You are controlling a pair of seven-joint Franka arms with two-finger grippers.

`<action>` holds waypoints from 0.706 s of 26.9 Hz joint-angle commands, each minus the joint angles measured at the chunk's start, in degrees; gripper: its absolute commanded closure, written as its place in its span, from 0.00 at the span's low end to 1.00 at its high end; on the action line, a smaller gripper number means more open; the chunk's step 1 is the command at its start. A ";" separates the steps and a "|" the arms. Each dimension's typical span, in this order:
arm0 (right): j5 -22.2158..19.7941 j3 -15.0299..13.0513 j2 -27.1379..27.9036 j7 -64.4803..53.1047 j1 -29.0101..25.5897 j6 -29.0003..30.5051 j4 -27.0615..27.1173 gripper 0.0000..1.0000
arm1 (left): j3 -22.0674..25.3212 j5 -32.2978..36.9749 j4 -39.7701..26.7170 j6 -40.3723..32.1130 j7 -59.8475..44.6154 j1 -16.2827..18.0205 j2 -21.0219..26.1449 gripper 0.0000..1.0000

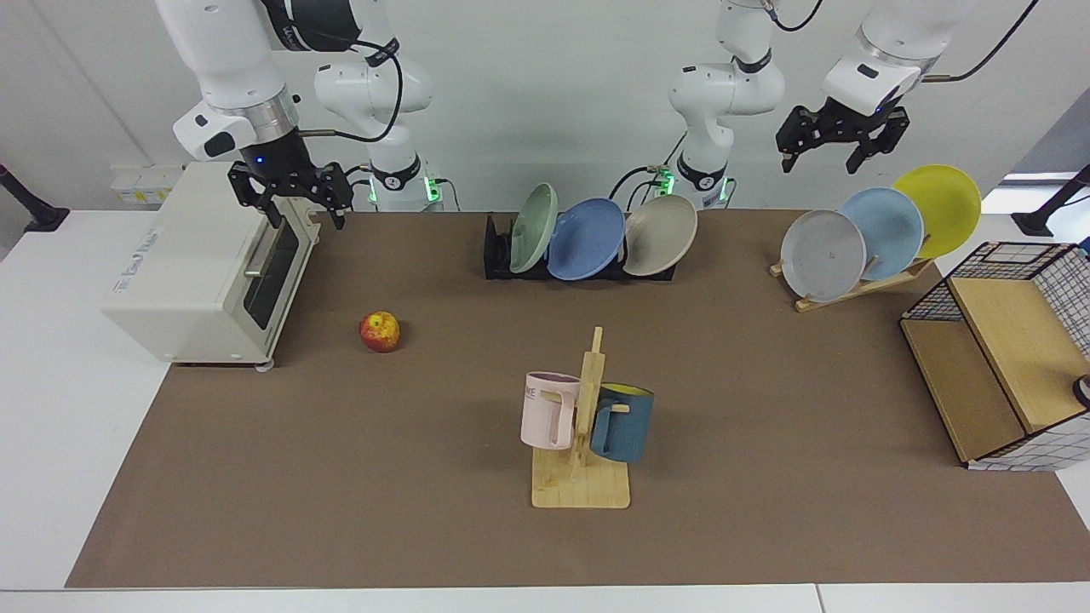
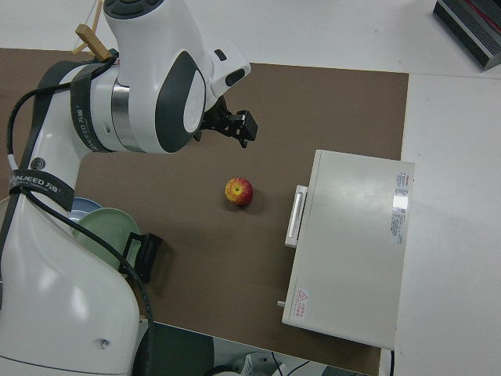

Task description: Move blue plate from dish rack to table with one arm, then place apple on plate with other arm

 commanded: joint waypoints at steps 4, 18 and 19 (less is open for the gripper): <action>-0.29 0.72 -0.74 -0.85 -1.23 0.03 -0.89 0.00 | 0.20 0.29 -1.54 0.99 -0.68 -0.32 -1.36 0.00; -0.38 0.72 -0.13 -1.47 -1.23 1.79 -1.77 0.00 | 0.20 0.73 -1.45 0.90 -0.51 -0.23 -1.27 0.00; -0.29 0.72 -0.04 -1.38 -1.23 3.10 -2.30 0.00 | 0.20 0.73 -1.45 0.99 -0.51 -0.32 -1.27 0.00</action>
